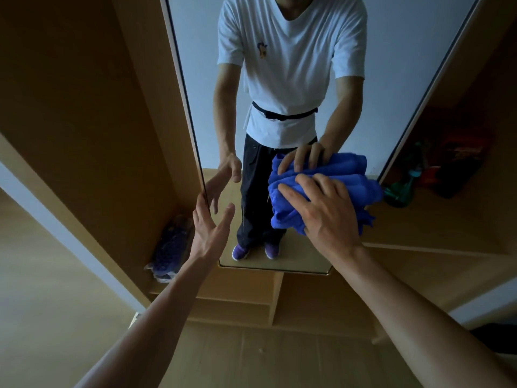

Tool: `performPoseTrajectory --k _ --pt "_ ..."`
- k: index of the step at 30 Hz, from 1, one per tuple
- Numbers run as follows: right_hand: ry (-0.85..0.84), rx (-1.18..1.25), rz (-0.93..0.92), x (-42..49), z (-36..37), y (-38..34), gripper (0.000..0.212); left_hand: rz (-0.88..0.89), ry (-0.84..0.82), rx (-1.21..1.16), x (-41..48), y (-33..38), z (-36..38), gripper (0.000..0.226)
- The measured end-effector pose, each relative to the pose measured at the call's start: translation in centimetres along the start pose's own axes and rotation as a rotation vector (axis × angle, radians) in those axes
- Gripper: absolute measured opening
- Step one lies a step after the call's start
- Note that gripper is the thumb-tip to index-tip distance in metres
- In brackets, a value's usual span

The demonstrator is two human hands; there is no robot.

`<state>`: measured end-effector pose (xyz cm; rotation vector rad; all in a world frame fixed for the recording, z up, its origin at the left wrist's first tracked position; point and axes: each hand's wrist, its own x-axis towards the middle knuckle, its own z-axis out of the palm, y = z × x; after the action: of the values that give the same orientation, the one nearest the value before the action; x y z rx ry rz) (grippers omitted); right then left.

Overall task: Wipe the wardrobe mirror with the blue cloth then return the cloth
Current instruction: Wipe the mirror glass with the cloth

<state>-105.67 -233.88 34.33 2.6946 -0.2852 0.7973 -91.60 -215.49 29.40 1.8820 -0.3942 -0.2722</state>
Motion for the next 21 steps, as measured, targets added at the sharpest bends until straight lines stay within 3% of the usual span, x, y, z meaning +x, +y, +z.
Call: performPoseTrajectory --k 9,21 --pt "-0.084 0.027 -0.038 -2.3 1.5 0.3 0.06 0.001 -0.023 0.027 0.0 0.3 -0.3 0.1" --pt "0.113 -0.057 0.068 -0.3 -4.1 6.2 0.074 -0.014 0.046 0.056 -0.2 0.0 0.5 0.1"
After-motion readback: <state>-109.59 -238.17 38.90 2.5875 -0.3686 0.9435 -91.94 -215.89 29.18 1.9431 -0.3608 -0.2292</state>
